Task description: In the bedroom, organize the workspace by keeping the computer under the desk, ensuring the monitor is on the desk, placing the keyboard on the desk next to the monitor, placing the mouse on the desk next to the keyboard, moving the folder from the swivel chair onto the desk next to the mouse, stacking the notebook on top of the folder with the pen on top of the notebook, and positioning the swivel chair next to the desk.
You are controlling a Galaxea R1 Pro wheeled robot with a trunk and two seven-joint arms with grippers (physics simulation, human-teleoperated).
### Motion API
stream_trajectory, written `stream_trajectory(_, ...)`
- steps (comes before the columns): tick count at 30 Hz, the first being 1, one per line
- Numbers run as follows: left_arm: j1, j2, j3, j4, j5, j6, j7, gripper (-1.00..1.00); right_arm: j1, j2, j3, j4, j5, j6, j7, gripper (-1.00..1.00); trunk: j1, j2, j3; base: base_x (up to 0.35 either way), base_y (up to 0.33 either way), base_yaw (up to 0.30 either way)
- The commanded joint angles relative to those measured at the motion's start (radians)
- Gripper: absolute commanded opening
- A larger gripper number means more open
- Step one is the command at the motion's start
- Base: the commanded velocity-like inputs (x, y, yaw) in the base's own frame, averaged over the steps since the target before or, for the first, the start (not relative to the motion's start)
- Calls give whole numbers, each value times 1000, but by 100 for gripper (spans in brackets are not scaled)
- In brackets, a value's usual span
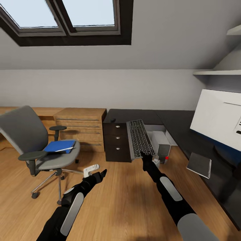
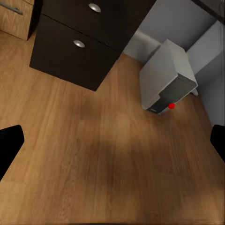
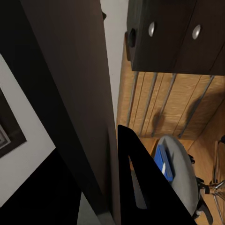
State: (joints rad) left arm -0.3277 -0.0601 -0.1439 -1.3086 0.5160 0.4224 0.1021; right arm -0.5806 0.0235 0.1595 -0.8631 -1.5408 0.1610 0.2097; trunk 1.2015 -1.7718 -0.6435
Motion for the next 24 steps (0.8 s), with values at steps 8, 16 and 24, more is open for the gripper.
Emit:
stream_trajectory(8, -1, 2, -22, -1, 9, 3, 10, 100, 0, -2, 0, 0, -11, 5, 6, -100, -31, 56, 24, 0, 0, 4)
stream_trajectory(16, -1, 2, -22, -1, 10, 2, 10, 100, 1, 0, 0, 4, -13, 5, 5, -100, -62, 112, 49, 32, 0, 0)
stream_trajectory(24, -1, 2, -22, -1, 10, 2, 10, 100, 1, 1, 1, 3, -12, 4, 5, -100, -92, 168, 74, 324, 0, 0)
